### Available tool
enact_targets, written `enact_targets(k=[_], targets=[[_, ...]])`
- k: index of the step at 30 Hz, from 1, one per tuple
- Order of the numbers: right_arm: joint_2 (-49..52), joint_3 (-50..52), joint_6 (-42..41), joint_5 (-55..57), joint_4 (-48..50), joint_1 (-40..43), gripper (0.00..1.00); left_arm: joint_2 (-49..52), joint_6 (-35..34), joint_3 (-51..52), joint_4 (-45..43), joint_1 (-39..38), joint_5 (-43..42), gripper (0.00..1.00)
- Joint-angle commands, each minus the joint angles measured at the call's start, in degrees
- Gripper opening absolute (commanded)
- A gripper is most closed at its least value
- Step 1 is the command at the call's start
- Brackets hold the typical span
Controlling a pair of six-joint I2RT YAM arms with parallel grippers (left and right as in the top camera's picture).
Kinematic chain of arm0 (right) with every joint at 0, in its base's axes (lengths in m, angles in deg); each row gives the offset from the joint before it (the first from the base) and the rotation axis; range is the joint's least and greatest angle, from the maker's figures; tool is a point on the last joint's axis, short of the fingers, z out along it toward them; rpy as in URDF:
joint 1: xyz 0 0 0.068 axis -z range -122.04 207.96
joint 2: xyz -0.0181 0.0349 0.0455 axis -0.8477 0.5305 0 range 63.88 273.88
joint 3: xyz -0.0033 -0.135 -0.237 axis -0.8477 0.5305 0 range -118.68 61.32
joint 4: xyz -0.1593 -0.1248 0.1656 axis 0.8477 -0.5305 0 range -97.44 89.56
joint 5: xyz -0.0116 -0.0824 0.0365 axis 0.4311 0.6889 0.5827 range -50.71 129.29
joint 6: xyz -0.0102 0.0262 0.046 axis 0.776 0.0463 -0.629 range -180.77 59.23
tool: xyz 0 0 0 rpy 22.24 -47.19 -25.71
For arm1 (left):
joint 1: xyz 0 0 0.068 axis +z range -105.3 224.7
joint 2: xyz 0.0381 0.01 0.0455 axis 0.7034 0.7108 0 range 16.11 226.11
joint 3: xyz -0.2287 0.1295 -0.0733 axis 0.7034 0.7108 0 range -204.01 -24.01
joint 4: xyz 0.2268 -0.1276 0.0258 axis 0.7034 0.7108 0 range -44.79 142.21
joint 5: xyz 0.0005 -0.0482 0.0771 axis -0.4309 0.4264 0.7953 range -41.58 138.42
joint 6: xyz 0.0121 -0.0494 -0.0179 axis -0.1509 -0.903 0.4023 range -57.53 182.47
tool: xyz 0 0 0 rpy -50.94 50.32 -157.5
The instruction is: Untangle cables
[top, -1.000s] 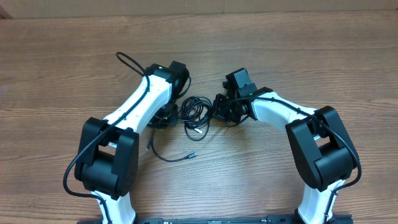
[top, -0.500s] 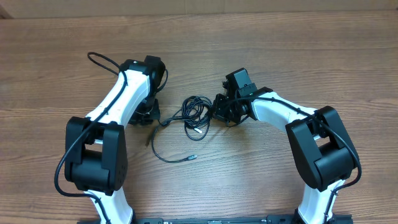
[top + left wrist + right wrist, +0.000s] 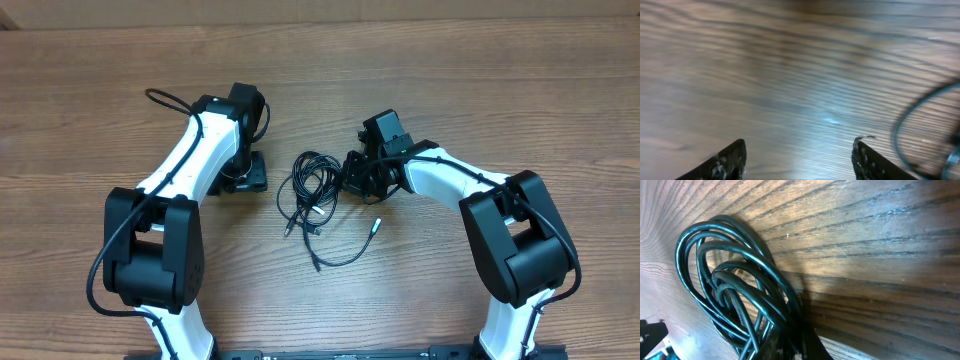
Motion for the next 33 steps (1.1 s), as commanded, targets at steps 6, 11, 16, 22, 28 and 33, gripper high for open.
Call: enact_targets(k=[6, 11, 16, 22, 28, 33], targets=[[1.3, 0.8, 0.0, 2.7, -0.3, 0.5, 0.06, -0.5, 3.9, 1.2, -4.6, -0.2, -15.1, 0.54], [1.3, 0.8, 0.0, 2.7, -0.3, 0.5, 0.06, 1.2, 3.9, 4.2, -8.0, -0.7, -16.1, 0.47], [1.3, 0.8, 0.0, 2.7, -0.3, 0.5, 0.07, 2.6, 3.9, 6.6, -11.2, -1.0, -16.2, 0.44], [1.3, 0.8, 0.0, 2.7, -0.3, 0.5, 0.07, 2.6, 3.7, 8.5, -14.1, -1.0, -16.3, 0.44], [1.3, 0.8, 0.0, 2.7, -0.3, 0.5, 0.07, 2.6, 3.6, 8.6, -14.1, -2.3, -16.3, 0.44], [1.3, 0.8, 0.0, 2.7, -0.3, 0.5, 0.07, 2.6, 2.8, 8.6, -14.0, -4.8, -16.1, 0.43]])
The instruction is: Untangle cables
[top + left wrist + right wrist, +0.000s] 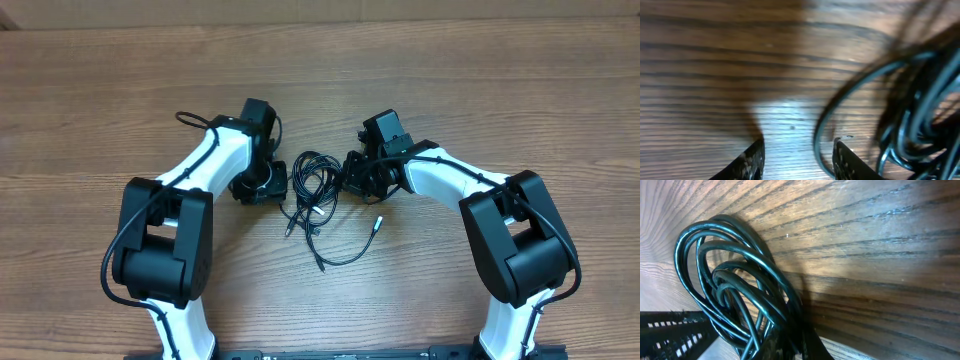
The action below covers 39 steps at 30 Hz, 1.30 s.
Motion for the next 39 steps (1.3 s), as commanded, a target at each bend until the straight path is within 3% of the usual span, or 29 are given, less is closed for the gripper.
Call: enact_targets(k=[1, 5, 10, 19, 26, 30, 35, 39], targets=[[1.3, 0.8, 0.0, 2.7, -0.2, 0.5, 0.07, 0.4, -0.7, 1.0, 0.0, -2.4, -0.5, 0.43], [1.3, 0.8, 0.0, 2.6, -0.3, 0.5, 0.11, 0.4, -1.9, 1.1, 0.4, -3.8, 0.4, 0.36], [1.3, 0.8, 0.0, 2.3, -0.3, 0.5, 0.12, 0.4, -2.0, 2.3, 0.3, -4.0, 6.8, 0.36], [1.3, 0.8, 0.0, 2.3, -0.3, 0.5, 0.12, 0.5, -7.8, 4.9, -1.0, -2.9, 32.4, 0.38], [1.3, 0.8, 0.0, 2.3, -0.3, 0.5, 0.12, 0.5, -8.6, 4.8, -4.3, 3.1, 34.7, 0.46], [1.3, 0.8, 0.0, 2.3, -0.3, 0.5, 0.12, 0.5, -4.6, 4.5, -7.1, 8.3, 23.0, 0.52], [1.3, 0.8, 0.0, 2.3, -0.2, 0.5, 0.12, 0.4, 7.2, 3.3, -10.3, 14.1, -9.8, 0.62], [1.3, 0.8, 0.0, 2.3, -0.3, 0.5, 0.12, 0.4, 10.6, 0.6, -9.0, 16.3, -24.2, 0.64]])
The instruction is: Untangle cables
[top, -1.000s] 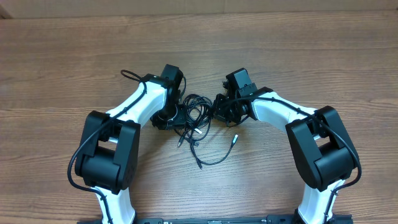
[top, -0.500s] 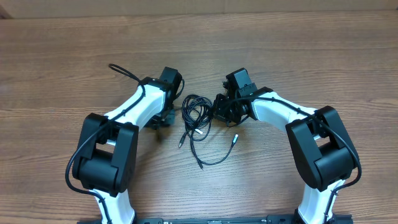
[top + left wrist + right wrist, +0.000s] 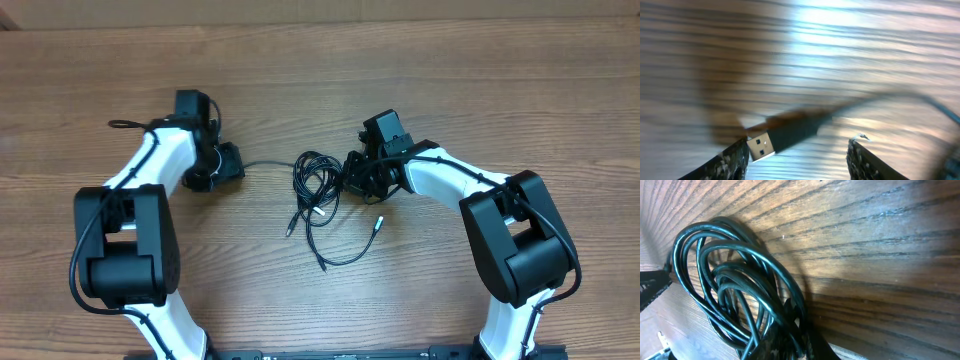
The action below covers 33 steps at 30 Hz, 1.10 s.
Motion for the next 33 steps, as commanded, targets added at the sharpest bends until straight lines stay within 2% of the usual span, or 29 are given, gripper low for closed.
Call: enact_targets(k=[1, 3, 8, 13, 19, 21, 23, 25, 27, 31, 33], targets=[[1.3, 0.8, 0.0, 1.9, -0.1, 0.4, 0.12, 2.0, 7.1, -2.6, 2.4, 0.2, -22.2, 0.68], [1.3, 0.8, 0.0, 1.9, -0.1, 0.4, 0.12, 1.9, 7.9, -5.7, 5.9, 0.2, -21.7, 0.72], [1.3, 0.8, 0.0, 1.9, 0.0, 0.4, 0.13, 1.6, 9.8, -12.8, 14.9, -1.2, -21.5, 0.68], [1.3, 0.8, 0.0, 1.8, 0.1, 0.4, 0.12, 1.7, 9.7, -13.3, 16.9, -4.6, -19.0, 0.68], [1.3, 0.8, 0.0, 1.6, 0.1, 0.4, 0.12, 1.7, 7.2, -13.3, 15.4, -10.3, -2.5, 0.68], [1.3, 0.8, 0.0, 1.6, 0.1, 0.4, 0.13, 1.7, 2.4, -13.3, 15.2, -12.0, 7.1, 0.70], [1.3, 0.8, 0.0, 1.6, 0.1, 0.4, 0.13, 1.7, -4.2, -13.3, 15.8, -13.6, 20.2, 0.72], [1.3, 0.8, 0.0, 1.5, 0.1, 0.4, 0.13, 1.7, -7.8, -13.3, 17.1, -14.7, 27.5, 0.73], [1.3, 0.8, 0.0, 1.5, 0.1, 0.4, 0.13, 1.7, -7.8, -13.3, 17.6, -15.4, 25.7, 0.68], [1.3, 0.8, 0.0, 1.5, 0.1, 0.4, 0.13, 1.8, -4.0, -13.3, 16.6, -16.1, 12.1, 0.55], [1.3, 0.8, 0.0, 1.5, 0.1, 0.4, 0.13, 1.8, -3.0, -13.3, 15.5, -16.1, 6.1, 0.53]])
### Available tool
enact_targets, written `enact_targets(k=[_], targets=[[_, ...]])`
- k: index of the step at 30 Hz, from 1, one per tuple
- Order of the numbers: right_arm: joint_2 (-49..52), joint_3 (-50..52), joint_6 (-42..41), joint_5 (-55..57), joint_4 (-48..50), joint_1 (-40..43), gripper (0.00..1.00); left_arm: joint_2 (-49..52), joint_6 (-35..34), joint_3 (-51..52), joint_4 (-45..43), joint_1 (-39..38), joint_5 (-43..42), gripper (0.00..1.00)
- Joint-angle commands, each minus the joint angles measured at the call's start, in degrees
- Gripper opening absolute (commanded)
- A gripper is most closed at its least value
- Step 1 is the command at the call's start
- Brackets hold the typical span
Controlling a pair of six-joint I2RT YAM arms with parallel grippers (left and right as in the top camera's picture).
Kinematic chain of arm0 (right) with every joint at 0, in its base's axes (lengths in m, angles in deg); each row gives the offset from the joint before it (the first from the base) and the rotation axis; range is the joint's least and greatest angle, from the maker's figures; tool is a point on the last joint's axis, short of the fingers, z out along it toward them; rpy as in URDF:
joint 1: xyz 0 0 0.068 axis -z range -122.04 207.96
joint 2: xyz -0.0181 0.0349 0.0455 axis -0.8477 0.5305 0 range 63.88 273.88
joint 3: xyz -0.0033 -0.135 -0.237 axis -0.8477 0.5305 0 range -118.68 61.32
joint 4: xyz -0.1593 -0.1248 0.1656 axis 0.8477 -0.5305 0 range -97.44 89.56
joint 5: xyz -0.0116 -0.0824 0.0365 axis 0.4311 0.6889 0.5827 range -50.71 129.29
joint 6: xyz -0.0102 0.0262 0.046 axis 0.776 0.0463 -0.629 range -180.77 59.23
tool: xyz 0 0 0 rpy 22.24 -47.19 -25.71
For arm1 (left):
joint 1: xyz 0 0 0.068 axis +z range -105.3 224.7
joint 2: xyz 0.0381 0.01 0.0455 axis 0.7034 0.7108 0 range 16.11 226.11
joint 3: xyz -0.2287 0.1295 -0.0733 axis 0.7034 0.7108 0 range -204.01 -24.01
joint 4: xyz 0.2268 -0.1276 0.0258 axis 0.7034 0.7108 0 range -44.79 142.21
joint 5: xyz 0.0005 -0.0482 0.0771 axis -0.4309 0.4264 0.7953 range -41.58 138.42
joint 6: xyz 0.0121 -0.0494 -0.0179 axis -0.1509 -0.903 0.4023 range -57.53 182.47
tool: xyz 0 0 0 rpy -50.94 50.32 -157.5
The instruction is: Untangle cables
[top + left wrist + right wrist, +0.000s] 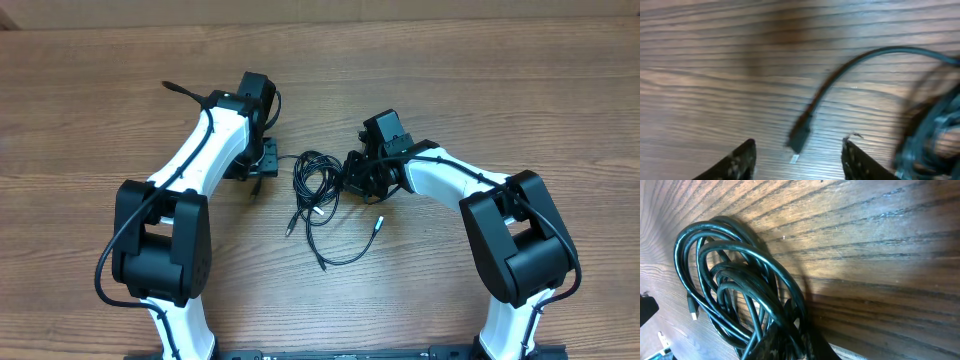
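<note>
A tangle of black cables (315, 185) lies mid-table, its coils filling the right wrist view (735, 285). My right gripper (352, 180) is at the tangle's right edge, shut on several strands (790, 347). One strand runs left out of the tangle and ends in a USB plug (800, 136) lying flat on the wood. My left gripper (262, 163) sits just left of the tangle, open (798, 144), with the plug in front of the gap between its fingers and touching neither. Other loose ends (318, 262) trail toward the front.
The wooden table (450, 80) stretches around both arms. A short plug end (378, 222) lies front right of the tangle and another (288, 230) front left. The left arm's own black wiring (180, 90) loops out behind it.
My left gripper was well out to the left with the plug by its left finger and the strand drawn straight. It is now close to the tangle, and the plug lies free on the wood.
My left gripper stood open over bare wood left of the tangle. Then it was at the tangle's left edge with a strand between its narrowed fingers. Then it was far left with that strand's plug drawn out. Now it is back near the tangle. The right gripper held throughout.
</note>
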Motion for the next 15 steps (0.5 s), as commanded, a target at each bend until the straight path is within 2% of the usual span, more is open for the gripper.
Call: enact_targets(k=[1, 5, 11, 13, 15], targets=[[1.3, 0.8, 0.0, 1.4, 0.0, 0.4, 0.13, 0.0, 1.1, -0.6, -1.6, -0.8, -10.9, 0.53], [1.3, 0.8, 0.0, 1.4, -0.2, 0.4, 0.13, 0.0, 1.1, -0.4, -3.3, -1.0, -17.2, 0.51], [1.3, 0.8, 0.0, 1.4, -0.2, 0.4, 0.13, 0.0, 0.4, 2.3, -6.3, -2.9, -17.8, 0.51], [1.3, 0.8, 0.0, 1.4, -0.2, 0.4, 0.13, 0.0, -0.3, 3.8, -7.6, -3.2, -17.8, 0.45], [1.3, 0.8, 0.0, 1.4, -0.2, 0.4, 0.13, 0.0, -0.9, 5.8, -9.7, -3.4, -17.9, 0.35]])
